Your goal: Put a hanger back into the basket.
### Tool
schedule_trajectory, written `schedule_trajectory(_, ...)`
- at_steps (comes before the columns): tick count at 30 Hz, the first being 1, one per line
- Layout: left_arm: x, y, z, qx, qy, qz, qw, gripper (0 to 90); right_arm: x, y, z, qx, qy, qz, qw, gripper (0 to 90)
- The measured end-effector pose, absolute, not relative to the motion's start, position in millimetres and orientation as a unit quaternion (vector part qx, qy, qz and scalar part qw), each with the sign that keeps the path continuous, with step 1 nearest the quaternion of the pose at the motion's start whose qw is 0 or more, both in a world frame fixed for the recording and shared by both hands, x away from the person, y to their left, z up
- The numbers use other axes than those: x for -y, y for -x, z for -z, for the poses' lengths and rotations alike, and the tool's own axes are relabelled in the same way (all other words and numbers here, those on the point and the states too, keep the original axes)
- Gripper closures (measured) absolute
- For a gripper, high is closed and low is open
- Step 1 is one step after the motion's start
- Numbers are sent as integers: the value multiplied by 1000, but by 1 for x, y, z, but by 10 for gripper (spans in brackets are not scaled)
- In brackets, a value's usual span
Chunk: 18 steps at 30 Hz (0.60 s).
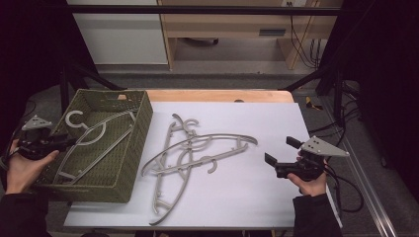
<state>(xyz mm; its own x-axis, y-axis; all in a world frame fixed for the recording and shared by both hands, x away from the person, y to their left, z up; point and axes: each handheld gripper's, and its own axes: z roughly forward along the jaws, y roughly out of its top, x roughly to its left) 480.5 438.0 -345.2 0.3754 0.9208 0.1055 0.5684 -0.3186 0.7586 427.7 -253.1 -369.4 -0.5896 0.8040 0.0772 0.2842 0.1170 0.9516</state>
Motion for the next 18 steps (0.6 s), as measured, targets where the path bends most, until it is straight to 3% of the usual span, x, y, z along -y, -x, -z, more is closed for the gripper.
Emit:
schedule_trajectory(7,-407,-472,328,-458,-747,-279,394,365,255,-427,369,-706,-386,-544,239,29)
schedule_trajectory(18,-348,-458,323,-399,-735,-249,489,194,256,-429,372,-705,-392,-543,235,29)
